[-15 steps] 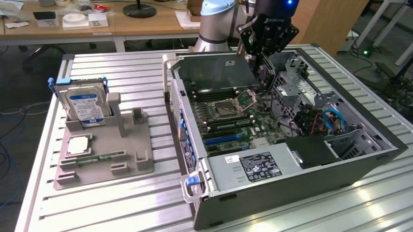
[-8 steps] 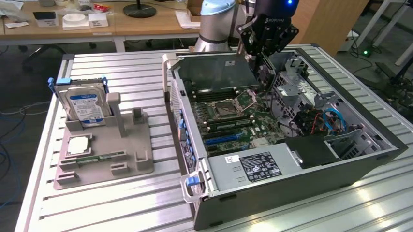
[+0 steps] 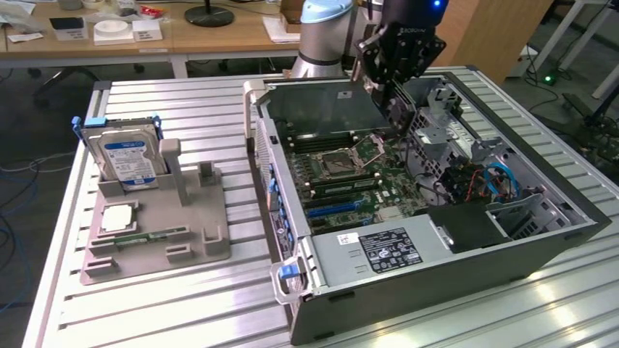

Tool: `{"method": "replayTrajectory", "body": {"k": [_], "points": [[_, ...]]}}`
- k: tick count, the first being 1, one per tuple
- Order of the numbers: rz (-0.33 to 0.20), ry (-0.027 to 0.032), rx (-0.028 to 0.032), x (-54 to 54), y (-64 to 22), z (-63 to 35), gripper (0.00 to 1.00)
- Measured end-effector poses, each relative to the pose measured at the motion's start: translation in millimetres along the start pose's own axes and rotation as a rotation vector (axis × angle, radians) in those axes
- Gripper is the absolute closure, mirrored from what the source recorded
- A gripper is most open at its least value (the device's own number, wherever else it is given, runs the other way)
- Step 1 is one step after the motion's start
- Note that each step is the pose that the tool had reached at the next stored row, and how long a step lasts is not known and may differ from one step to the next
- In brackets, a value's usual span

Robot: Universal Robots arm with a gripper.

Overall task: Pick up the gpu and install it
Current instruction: 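Insert the gpu into the slot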

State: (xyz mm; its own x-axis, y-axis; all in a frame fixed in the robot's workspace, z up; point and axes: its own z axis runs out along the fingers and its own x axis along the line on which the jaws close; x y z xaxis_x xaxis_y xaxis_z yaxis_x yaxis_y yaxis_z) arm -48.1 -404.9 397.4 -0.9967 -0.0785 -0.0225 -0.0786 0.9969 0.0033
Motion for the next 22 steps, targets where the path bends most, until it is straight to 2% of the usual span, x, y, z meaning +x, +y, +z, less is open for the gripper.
{"method": "replayTrajectory", "body": {"k": [22], "points": [[-0.25,0.0009,-0.0056,0.2,-1.8,0.0,0.73]]}}
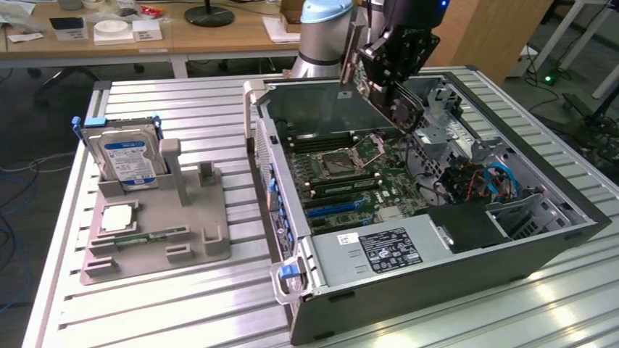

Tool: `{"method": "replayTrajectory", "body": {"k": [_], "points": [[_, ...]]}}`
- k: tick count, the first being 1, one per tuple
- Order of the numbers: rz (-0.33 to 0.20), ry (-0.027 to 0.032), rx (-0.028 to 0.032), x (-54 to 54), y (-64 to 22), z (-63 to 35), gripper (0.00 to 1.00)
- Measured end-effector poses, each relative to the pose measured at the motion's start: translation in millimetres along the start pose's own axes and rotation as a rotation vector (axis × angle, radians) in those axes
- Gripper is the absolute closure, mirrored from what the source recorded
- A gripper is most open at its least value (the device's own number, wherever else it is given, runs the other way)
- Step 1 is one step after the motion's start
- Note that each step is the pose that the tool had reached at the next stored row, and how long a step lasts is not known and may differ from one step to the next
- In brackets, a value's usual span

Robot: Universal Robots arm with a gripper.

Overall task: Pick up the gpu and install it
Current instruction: 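Insert the gpu into the slot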

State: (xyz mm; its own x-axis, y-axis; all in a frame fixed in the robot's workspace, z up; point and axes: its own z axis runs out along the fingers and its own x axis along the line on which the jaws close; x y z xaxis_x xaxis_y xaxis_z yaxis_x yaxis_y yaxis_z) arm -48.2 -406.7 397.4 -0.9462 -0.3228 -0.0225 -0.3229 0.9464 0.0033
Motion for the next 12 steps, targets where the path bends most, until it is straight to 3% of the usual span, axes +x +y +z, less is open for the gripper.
{"method": "replayTrajectory", "body": {"k": [12], "points": [[-0.161,0.0005,-0.0036,0.1,-0.3,0.0,0.73]]}}
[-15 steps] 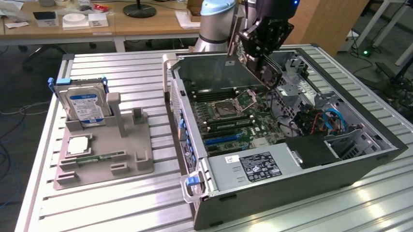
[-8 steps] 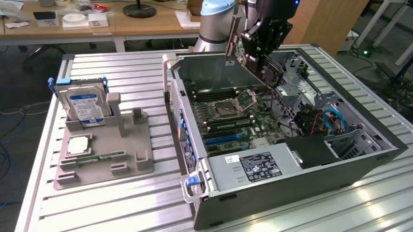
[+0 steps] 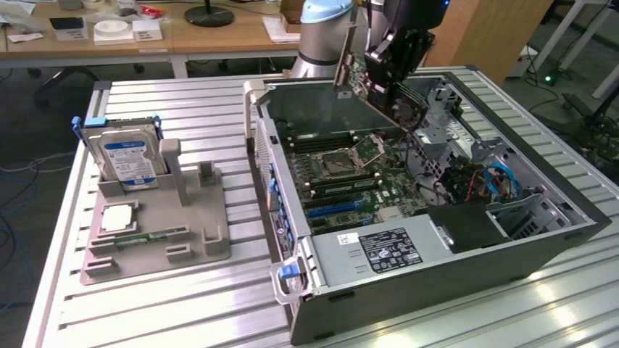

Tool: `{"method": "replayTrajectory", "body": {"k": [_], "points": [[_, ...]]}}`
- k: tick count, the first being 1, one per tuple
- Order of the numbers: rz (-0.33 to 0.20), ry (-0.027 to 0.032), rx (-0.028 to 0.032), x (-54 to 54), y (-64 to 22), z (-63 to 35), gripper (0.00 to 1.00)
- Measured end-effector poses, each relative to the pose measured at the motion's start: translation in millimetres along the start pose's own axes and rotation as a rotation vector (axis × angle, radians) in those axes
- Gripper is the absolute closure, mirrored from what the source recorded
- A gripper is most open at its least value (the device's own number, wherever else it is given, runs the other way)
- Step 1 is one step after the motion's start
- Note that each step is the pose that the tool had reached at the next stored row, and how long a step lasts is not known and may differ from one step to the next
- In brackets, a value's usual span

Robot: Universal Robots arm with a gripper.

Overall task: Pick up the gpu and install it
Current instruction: 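Insert the gpu into the slot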

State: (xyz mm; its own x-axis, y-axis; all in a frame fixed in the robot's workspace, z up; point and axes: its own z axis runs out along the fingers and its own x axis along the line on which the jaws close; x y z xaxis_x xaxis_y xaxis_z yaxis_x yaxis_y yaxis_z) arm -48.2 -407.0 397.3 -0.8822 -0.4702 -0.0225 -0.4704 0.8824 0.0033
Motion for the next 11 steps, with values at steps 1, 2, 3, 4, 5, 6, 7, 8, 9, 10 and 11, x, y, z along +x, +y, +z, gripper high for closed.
{"method": "replayTrajectory", "body": {"k": [1,2,3,4,5,6,7,8,9,10,11], "points": [[-0.013,0.0,-0.0003,0.0,0.0,0.0,0.73],[-0.025,0.0001,-0.0006,0.1,-0.1,0.0,0.73],[-0.037,0.0001,-0.0009,0.1,-0.1,0.0,0.73],[-0.05,0.0002,-0.0011,0.1,-0.2,0.0,0.73],[-0.062,0.0002,-0.0014,0.1,-0.2,0.0,0.73],[-0.074,0.0002,-0.0017,0.1,-0.3,0.0,0.73],[-0.086,0.0003,-0.002,0.2,-0.3,0.0,0.73],[-0.098,0.0003,-0.0022,0.2,-0.4,0.0,0.73],[-0.11,0.0004,-0.0025,0.2,-0.4,0.0,0.73],[-0.123,0.0004,-0.0028,0.3,-0.5,0.0,0.73],[-0.135,0.0005,-0.003,0.3,-0.5,0.0,0.73]]}}
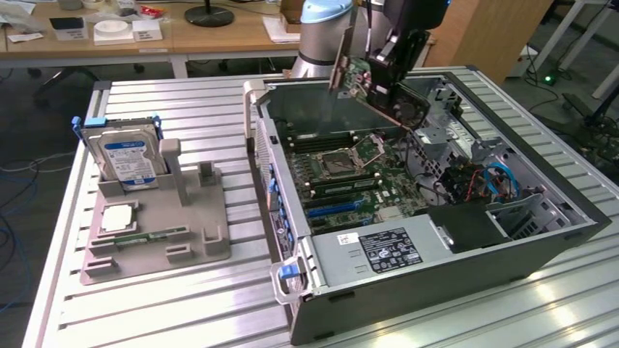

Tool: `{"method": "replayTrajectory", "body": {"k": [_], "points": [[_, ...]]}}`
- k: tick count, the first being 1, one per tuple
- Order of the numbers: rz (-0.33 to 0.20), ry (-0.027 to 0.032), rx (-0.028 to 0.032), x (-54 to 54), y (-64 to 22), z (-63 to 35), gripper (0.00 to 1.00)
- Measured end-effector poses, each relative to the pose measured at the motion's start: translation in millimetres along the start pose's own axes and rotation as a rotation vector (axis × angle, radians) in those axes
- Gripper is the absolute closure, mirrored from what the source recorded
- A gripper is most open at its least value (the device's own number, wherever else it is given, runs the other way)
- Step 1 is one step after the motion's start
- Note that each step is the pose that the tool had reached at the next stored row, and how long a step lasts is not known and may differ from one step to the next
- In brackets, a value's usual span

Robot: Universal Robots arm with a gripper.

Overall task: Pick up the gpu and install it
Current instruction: 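Insert the gpu into the slot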

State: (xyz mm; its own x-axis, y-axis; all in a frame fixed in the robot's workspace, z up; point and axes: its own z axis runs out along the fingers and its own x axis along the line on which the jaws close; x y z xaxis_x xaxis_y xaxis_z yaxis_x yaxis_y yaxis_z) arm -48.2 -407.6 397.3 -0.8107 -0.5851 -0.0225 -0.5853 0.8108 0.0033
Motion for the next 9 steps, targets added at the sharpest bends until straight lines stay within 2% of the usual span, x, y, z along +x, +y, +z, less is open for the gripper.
{"method": "replayTrajectory", "body": {"k": [9], "points": [[-0.108,0.0003,-0.0024,0.4,-0.5,0.0,0.73]]}}
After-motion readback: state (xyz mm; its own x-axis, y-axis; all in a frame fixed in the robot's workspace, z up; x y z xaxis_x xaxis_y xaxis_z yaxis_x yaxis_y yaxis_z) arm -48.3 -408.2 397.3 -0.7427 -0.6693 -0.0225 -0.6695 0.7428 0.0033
